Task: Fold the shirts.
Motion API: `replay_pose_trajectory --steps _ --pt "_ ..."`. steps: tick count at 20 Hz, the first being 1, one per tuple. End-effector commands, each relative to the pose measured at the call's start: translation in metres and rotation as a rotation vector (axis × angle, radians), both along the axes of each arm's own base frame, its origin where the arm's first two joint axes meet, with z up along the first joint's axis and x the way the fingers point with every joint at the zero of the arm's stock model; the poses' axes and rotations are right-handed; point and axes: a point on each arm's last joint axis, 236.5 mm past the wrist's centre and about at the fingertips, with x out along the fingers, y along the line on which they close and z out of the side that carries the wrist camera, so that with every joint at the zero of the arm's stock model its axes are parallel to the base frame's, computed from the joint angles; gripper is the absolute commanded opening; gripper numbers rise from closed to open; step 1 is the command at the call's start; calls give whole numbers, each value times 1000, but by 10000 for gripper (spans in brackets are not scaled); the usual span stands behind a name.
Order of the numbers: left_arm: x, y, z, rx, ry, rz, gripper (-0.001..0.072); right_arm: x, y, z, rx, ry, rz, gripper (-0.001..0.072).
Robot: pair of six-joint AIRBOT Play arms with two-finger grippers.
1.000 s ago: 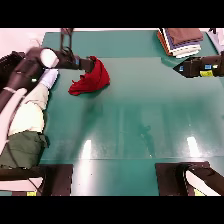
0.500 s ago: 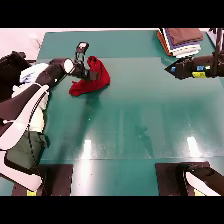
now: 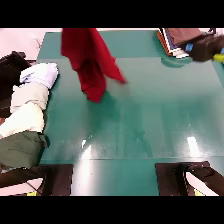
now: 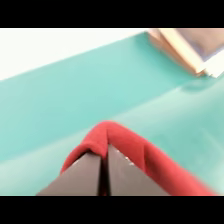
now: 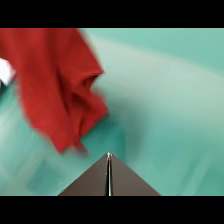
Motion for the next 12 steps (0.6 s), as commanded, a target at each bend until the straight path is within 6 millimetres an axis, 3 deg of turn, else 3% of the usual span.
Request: replay_pose_trajectory --steps 1,5,6,7,8,9,11,12 --pt "-67 -22 28 37 -25 -118 23 -10 -3 58 19 -148 -12 16" --pt "-107 -136 -41 103 98 -396 26 -22 -10 93 8 -236 -28 16" --pt "-117 -164 -61 114 128 -465 166 -23 -13 97 -4 -247 -37 16" --pt "-122 -184 -75 111 155 -500 531 -25 -15 100 -12 -255 -42 16" --pt "-118 -194 -86 112 169 -505 654 -26 -15 103 -11 -262 -42 16" --pt "-108 -194 -92 117 172 -485 654 -26 -15 104 -9 -266 -42 16" --pt "-74 -166 -96 110 185 -389 654 -26 -14 101 -12 -255 -38 16" --pt "-50 -140 -98 94 208 -316 654 -26 -14 99 -14 -247 -35 16"
